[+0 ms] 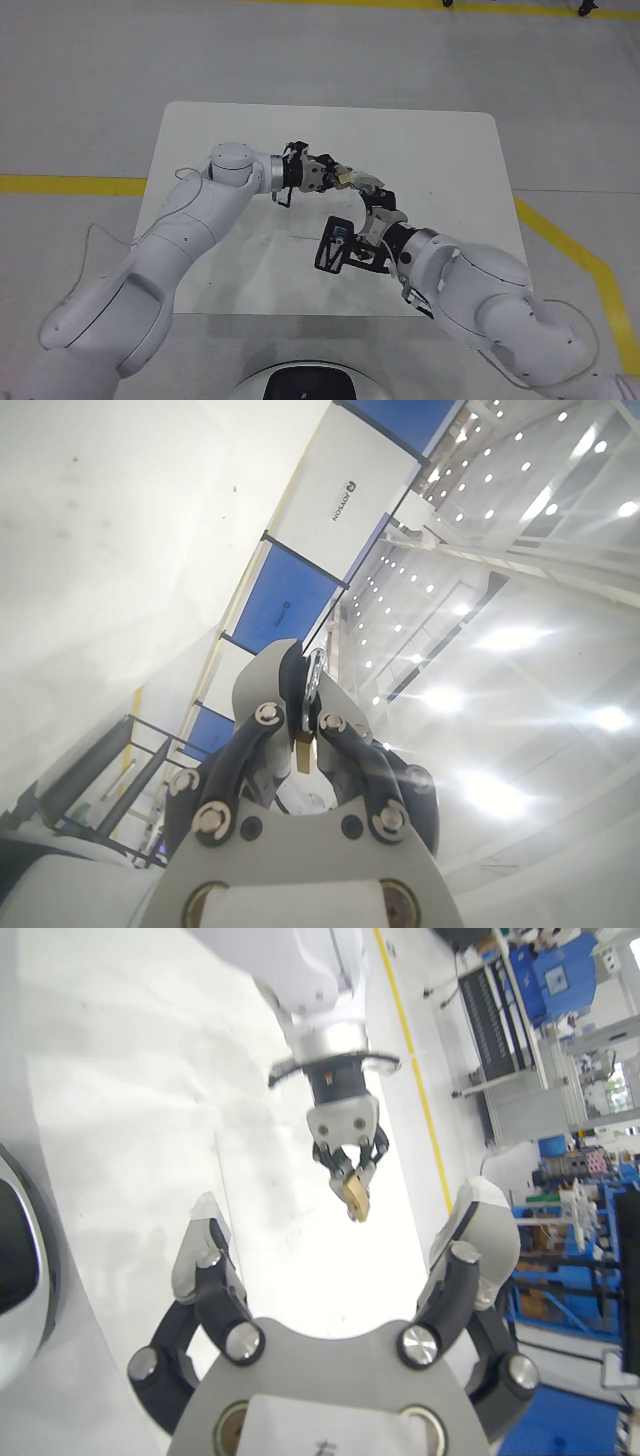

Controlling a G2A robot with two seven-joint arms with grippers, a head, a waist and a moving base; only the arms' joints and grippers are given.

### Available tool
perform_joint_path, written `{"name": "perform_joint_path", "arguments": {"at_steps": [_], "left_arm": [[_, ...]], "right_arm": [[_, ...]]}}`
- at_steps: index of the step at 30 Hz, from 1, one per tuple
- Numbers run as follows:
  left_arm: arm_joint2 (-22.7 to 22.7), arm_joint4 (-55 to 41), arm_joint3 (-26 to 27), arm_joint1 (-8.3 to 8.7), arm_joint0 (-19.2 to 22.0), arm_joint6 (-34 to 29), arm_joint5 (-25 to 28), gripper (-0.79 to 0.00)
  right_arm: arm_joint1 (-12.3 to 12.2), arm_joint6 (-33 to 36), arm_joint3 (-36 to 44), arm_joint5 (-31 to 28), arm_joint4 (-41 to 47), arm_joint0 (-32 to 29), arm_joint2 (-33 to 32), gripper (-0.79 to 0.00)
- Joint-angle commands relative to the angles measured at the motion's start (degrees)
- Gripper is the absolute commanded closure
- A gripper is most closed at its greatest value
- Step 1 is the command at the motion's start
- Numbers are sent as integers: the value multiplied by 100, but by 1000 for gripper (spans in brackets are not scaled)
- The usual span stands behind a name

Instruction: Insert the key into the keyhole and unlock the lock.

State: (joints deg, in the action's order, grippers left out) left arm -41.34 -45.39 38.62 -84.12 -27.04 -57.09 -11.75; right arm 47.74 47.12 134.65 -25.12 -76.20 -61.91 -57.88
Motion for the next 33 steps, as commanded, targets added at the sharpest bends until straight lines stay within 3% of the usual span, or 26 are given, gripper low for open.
{"name": "perform_joint_path", "arguments": {"at_steps": [1,2,8,13,21,33], "left_arm": [[-89,115,81,41,-82,10,459,0],[-138,167,132,63,-131,11,682,0],[-500,670,414,233,-463,230,2309,0],[-775,1158,681,366,-661,608,3044,0],[-1013,1517,1312,474,-920,745,3020,0],[-1066,1665,1824,488,-1194,609,2717,0]], "right_arm": [[-69,-831,0,-54,-110,-421,-374,-40],[-98,-1131,0,-76,-151,-614,-531,0],[-211,-1866,-42,-125,-557,-1546,-1191,0],[-236,-1953,-493,-848,-783,-1578,-1220,0],[-73,-2109,-1495,-1116,-574,-739,-708,0],[69,-2237,-1849,-1164,-592,-248,-457,0]]}}
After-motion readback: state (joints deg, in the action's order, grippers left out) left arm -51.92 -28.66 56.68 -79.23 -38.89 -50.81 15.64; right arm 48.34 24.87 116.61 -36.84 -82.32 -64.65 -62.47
